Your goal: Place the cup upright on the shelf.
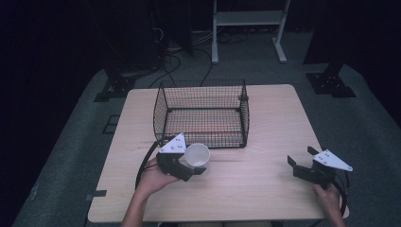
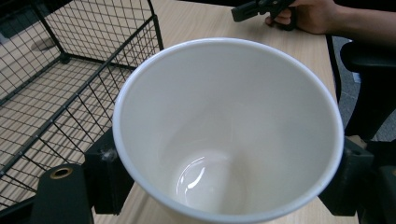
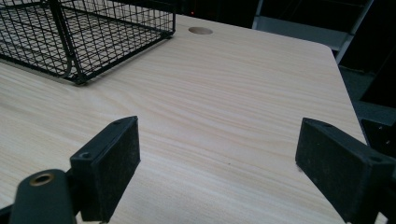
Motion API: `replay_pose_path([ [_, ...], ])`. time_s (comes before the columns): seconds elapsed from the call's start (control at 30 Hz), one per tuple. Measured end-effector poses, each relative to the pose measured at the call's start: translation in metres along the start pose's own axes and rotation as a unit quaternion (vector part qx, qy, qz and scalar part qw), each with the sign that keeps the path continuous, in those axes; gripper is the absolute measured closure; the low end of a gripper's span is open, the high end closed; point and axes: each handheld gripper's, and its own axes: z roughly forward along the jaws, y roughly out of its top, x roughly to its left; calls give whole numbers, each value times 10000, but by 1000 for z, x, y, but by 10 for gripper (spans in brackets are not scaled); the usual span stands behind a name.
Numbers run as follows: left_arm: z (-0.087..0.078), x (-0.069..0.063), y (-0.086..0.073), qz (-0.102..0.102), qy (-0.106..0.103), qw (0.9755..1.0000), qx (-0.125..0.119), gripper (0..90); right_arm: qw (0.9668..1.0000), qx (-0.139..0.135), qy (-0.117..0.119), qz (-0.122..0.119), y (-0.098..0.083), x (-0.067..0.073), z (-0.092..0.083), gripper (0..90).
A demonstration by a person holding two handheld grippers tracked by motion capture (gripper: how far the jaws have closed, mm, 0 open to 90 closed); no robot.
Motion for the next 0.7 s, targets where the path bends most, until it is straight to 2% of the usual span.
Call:
replay_pose_path([
  [0.4,-9,10,23,92,-58,9999,-41,201,10000,6,-3,28,0,0,0,130],
  [0.7,-7,20,38,218,-36,9997,139,201,10000,5,0,17,0,0,0,130],
])
